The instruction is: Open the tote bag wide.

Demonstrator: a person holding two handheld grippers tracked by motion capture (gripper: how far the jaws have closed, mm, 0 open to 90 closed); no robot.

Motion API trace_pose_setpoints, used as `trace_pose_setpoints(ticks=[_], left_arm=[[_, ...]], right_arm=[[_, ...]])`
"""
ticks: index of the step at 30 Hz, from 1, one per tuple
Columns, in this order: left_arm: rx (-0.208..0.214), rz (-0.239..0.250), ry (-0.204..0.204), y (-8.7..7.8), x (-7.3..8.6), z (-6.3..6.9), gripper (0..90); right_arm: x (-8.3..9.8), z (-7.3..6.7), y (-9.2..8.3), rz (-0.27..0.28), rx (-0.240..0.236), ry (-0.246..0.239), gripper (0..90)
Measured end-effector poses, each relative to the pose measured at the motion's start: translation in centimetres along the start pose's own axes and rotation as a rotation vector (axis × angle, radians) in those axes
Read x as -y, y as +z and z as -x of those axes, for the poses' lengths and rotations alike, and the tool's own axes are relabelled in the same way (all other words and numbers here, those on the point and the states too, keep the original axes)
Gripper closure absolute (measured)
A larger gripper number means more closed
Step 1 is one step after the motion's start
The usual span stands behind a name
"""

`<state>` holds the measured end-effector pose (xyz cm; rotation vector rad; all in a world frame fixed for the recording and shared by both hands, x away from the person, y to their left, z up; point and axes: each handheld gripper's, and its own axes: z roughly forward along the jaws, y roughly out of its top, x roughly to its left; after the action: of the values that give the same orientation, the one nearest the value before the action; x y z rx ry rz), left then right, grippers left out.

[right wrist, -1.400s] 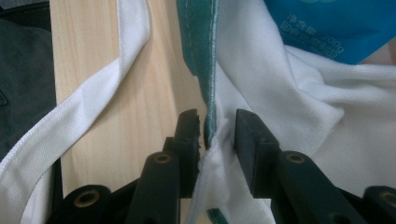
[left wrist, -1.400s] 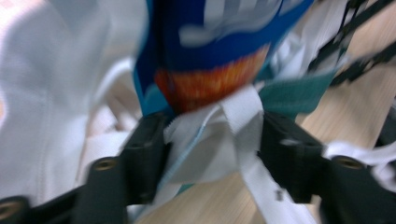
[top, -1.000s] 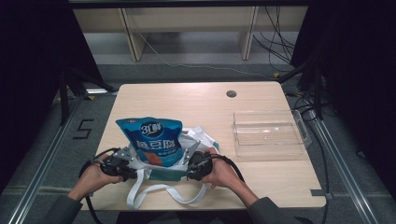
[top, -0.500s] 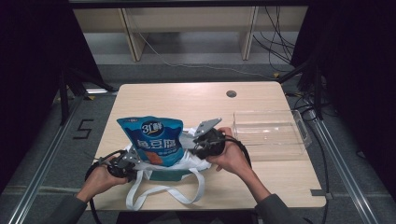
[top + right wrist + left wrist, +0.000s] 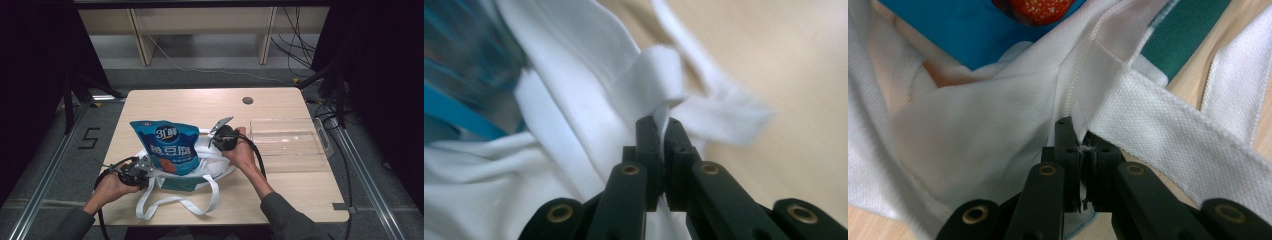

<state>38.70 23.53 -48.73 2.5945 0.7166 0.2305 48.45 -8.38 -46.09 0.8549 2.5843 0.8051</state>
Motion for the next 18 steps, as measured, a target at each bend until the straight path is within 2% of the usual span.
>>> trace_pose_setpoints(ticks=[2,6,8,13,14,15,16,18], left_arm=[[-0.015,0.004,0.000,0.1,0.0,0.0,85.0],[-0.010,0.001,0.002,0.1,0.1,-0.1,85.1],[-0.013,0.004,0.001,0.1,0.1,-0.1,85.1],[-0.011,0.000,-0.018,0.2,0.0,-0.1,84.9],[0.017,0.016,-0.044,0.2,0.0,-0.2,84.8],[0.017,0.016,-0.044,0.2,0.0,-0.2,84.5],[0.014,0.019,-0.048,0.2,0.0,-0.4,84.2],[0.015,0.020,-0.051,0.3,-0.2,-0.5,83.6]], right_arm=[[0.4,-0.1,0.9,-0.018,-0.011,0.032,88.3],[0.4,0.0,1.7,-0.024,-0.013,0.022,88.3],[0.8,0.1,2.5,-0.037,-0.031,0.049,88.3],[0.8,0.2,2.1,-0.027,-0.039,0.060,87.4],[0.5,0.4,1.7,-0.003,-0.039,0.086,81.6],[0.5,0.4,1.7,-0.003,-0.039,0.086,81.6],[0.3,0.8,1.0,0.023,-0.019,0.093,75.7],[0.2,1.0,0.2,0.041,-0.007,0.130,70.9]])
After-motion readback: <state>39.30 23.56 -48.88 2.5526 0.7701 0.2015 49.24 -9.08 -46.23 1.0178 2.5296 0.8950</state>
